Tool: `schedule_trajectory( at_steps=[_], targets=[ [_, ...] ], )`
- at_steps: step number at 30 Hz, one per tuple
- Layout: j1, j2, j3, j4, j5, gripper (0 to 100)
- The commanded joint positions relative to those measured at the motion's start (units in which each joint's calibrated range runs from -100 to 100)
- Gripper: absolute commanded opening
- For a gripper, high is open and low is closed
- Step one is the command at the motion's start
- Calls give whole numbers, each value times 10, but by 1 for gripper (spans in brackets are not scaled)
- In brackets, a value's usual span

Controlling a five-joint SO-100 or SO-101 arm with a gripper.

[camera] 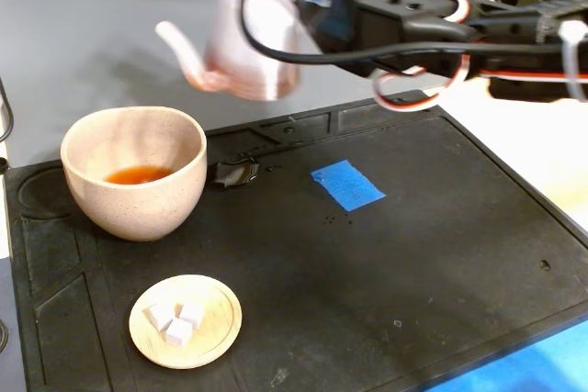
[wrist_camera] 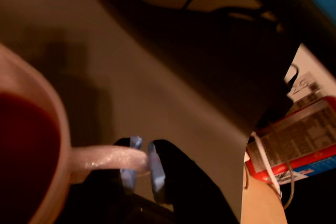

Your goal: Pick up a kettle and pour liquid into a cup.

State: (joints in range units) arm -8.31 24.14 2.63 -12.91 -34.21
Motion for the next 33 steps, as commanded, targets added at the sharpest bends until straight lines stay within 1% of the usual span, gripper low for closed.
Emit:
schedule_trajectory(
  at_steps=[1,4,9,12,22,31,32,33],
  targets=[
    [27,-93,59,-3,-4,1],
    [53,-146,139,-7,-4,1],
    [74,-176,207,-11,1,1],
    [74,-177,234,-11,31,1],
    [74,-173,306,-11,35,1],
    [61,-136,297,-11,31,1],
    [61,-132,296,-14,33,1],
    [63,-125,299,-47,33,1]
  ],
)
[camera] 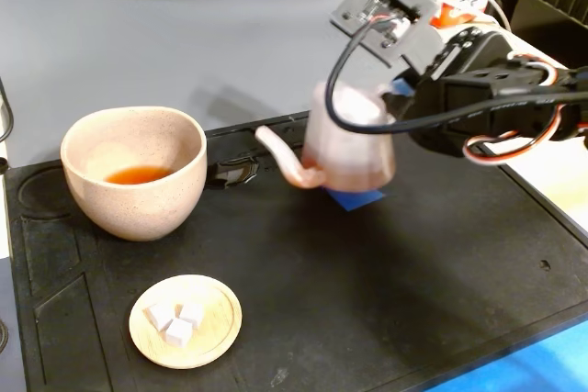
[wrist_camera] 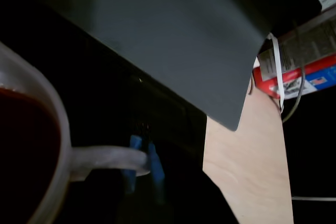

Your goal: Pick up a kettle and pour liquid into a cup.

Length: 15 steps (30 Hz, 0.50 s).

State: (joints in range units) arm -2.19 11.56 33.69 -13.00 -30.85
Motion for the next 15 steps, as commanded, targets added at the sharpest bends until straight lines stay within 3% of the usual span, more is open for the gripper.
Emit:
schedule_trajectory(
  at_steps=[1,15],
  targets=[
    [3,12,-6,-82,-3,1],
    [4,31,29,-101,1,1]
  ],
)
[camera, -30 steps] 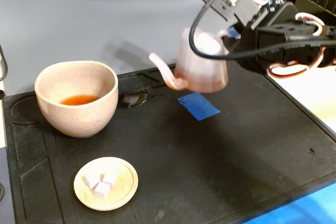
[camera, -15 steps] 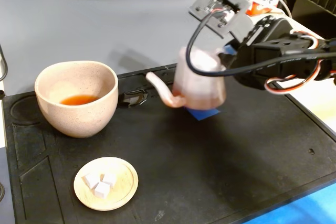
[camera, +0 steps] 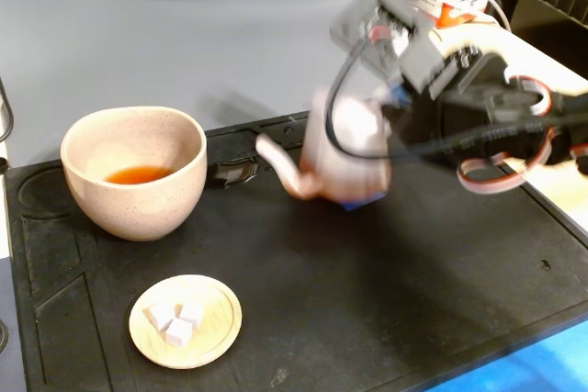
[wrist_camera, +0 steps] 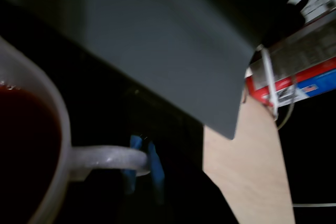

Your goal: Pick up a kettle and pour liquid into a cup.

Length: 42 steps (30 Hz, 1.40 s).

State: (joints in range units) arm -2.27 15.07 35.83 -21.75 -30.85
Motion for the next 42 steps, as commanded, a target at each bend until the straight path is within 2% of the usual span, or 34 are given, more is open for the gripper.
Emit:
schedule_trajectory(
  at_steps=[1,42],
  targets=[
    [5,-4,6,-14,1,1],
    [-1,23,-18,-16,15,1]
  ],
)
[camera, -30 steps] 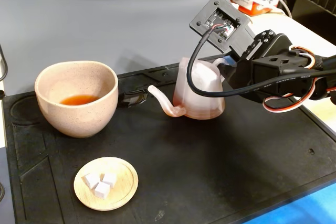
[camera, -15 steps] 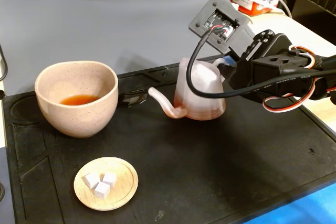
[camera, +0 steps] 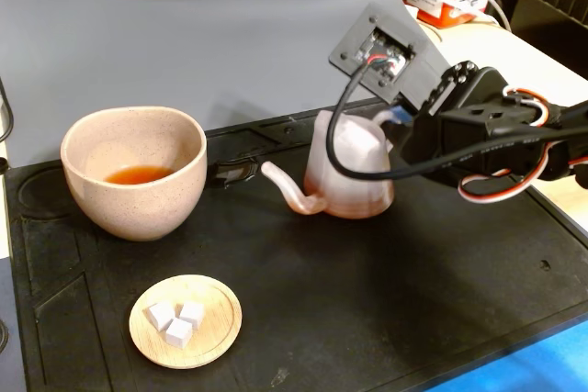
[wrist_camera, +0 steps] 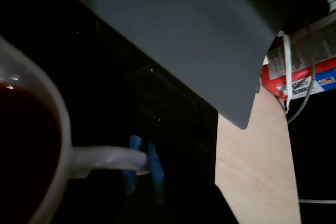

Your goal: Pick up a kettle and pour liquid into a cup.

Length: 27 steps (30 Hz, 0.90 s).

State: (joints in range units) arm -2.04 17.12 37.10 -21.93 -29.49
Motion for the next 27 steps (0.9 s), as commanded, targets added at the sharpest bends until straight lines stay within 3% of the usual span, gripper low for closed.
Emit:
schedule_trajectory(
  at_steps=[1,16,20,27],
  targets=[
    [-3,4,-31,-15,2,1],
    [3,9,-30,-43,4,1],
    [-2,9,-23,-41,4,13],
    [0,9,-20,-41,4,15]
  ],
)
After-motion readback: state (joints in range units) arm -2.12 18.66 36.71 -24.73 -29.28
